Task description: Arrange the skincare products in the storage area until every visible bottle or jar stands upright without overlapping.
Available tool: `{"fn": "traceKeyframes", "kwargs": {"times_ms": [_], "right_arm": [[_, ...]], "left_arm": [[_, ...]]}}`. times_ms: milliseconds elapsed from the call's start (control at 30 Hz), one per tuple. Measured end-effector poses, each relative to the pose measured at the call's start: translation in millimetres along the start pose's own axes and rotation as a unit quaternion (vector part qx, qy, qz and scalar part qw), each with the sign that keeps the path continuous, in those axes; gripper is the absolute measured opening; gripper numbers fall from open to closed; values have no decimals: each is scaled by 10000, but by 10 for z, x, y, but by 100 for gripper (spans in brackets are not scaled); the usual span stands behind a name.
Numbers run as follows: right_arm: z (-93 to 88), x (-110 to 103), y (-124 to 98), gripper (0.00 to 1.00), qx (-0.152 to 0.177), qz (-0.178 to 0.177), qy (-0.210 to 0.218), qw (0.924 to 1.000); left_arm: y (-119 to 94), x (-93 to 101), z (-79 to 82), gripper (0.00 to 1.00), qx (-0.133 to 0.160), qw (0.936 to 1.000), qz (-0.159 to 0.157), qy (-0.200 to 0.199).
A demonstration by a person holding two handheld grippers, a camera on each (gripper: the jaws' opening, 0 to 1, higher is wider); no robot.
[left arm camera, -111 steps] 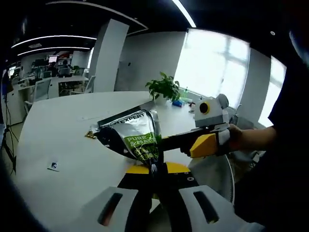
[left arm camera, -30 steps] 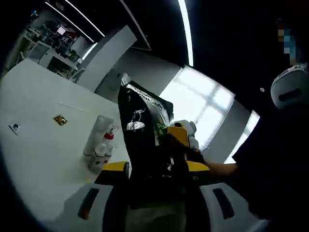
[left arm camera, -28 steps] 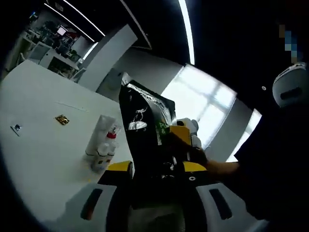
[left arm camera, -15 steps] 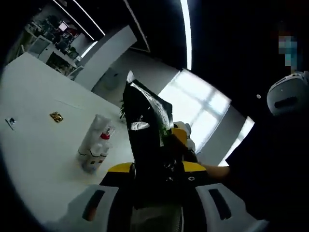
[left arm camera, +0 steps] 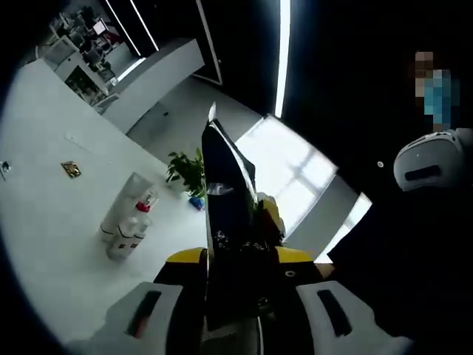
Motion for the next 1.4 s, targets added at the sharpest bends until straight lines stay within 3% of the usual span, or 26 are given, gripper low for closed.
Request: {"fn": "traceKeyframes", "kwargs": {"times_ms": [167, 333, 500, 833, 1133, 1400], "right_arm": [[-7, 75, -6, 0, -12, -168, 15, 9999], [-10, 171, 26, 0, -23, -392, 37, 9992], [-10, 205, 64, 0, -107, -555, 19, 9984], [-31, 273, 30, 0, -143, -793, -90, 9967], [-18, 204, 56, 1, -4, -592, 20, 9982], [-69, 191, 75, 2, -117, -532, 127, 9984]], "left_arm": [[-5, -40, 20, 19, 24, 9999, 113, -24], [-41, -47, 79, 0, 153, 9997, 131, -109], [-52, -106, 124, 0, 182, 9990, 391, -123], [-129, -159, 161, 0, 435, 9972, 512, -325], [-146, -87, 155, 0, 559, 9970, 426, -330], [-204, -107, 129, 0, 696, 9959, 416, -391]]}}
Point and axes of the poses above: the point that each gripper's makers call its tool centre point, and the gripper's own axes: y roughly forward along the fingers, x roughly to its right, z roughly out of its top, the point moved 3 cm from there along -y, roughly backward along the fingers, and after that the axes turned 13 degrees about -y, right-handed, at the moved point
